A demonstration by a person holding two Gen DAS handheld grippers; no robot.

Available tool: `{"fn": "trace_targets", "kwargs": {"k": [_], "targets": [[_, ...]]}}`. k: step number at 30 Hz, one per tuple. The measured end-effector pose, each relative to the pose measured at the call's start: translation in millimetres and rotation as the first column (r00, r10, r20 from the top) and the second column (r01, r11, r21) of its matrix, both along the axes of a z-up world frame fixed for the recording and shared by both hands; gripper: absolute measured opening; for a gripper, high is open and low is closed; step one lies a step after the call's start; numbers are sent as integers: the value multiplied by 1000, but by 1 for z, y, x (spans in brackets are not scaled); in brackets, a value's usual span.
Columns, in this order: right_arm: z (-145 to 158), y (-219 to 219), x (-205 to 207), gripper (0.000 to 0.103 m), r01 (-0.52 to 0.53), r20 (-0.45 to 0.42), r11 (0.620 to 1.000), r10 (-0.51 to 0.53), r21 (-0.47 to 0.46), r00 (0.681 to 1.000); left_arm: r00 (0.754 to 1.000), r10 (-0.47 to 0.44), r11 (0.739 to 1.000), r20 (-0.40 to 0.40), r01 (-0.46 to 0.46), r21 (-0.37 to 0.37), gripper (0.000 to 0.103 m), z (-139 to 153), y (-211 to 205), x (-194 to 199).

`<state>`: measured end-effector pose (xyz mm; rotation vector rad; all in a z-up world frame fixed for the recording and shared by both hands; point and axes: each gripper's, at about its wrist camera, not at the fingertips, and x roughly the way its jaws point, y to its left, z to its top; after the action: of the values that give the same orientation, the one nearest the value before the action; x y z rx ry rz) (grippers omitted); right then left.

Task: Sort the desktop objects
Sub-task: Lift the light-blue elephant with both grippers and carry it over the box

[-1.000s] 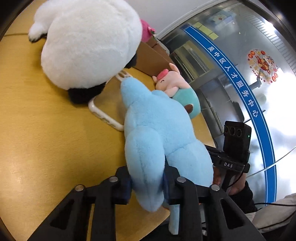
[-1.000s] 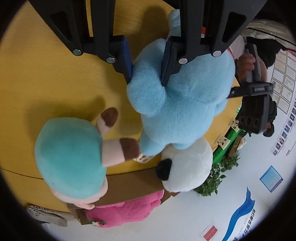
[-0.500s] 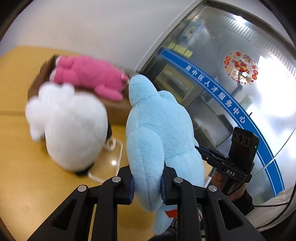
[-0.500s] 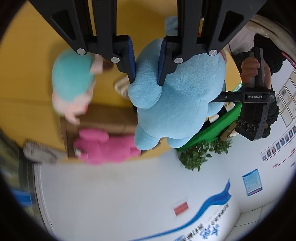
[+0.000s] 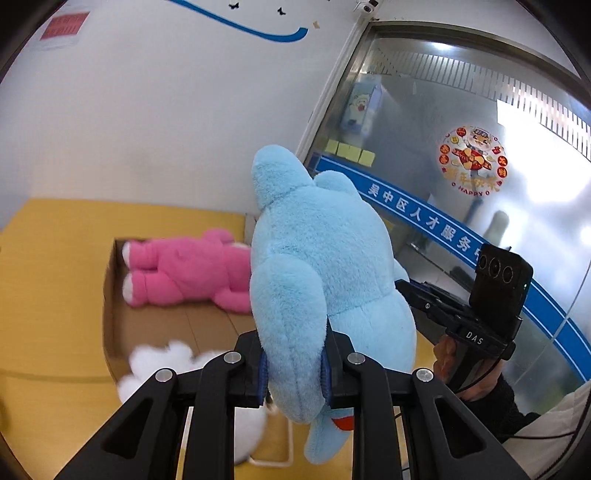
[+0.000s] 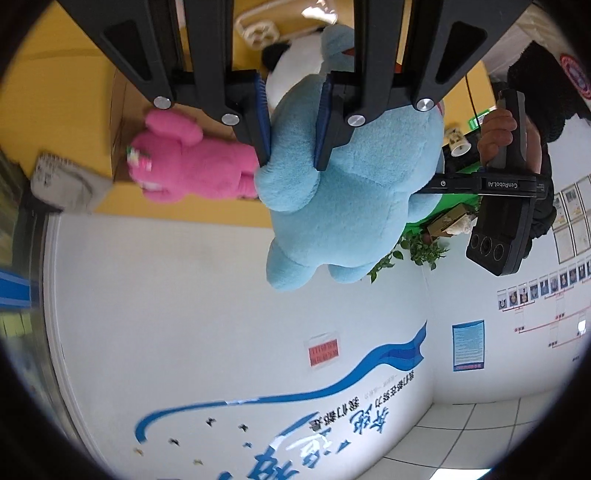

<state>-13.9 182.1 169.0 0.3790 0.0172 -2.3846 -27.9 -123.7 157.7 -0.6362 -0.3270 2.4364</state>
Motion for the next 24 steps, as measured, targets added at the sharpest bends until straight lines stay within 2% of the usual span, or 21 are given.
{"fn": "trace_targets", "kwargs": {"k": [5, 7, 9, 11, 16, 20, 22, 24], "targets": [[40, -28, -75, 21, -10, -61, 1000, 9, -11, 998, 998, 38, 999, -44, -39, -25, 22, 35, -30, -71], [42, -39, -102, 21, -5, -57, 1000, 4, -12, 998, 998, 64, 997, -27, -65, -48, 22, 38, -41, -107], [32, -58, -143, 21, 8, -5, 1000, -8, 5, 1000, 996, 84, 994, -5, -84, -66, 22, 36, -52, -137], [15, -74, -169, 21, 28, 19, 999, -29, 40, 999, 994, 97, 992, 43, -94, -81, 22, 18, -61, -170], [-56, -99, -230, 21, 16, 180, 999, -22, 38, 983, 966, 127, 990, 227, -108, -95, 22, -64, -87, -233], [-116, -113, -262, 21, 4, 316, 995, -35, 98, 948, 925, 150, 985, 349, -107, -138, 22, -129, -86, -254], [-141, -119, -269, 21, -5, 371, 990, -49, 143, 928, 904, 164, 982, 395, -110, -154, 22, -151, -85, -257], [-159, -123, -270, 21, -20, 406, 983, -56, 180, 912, 893, 169, 978, 417, -101, -180, 22, -164, -82, -256]]}}
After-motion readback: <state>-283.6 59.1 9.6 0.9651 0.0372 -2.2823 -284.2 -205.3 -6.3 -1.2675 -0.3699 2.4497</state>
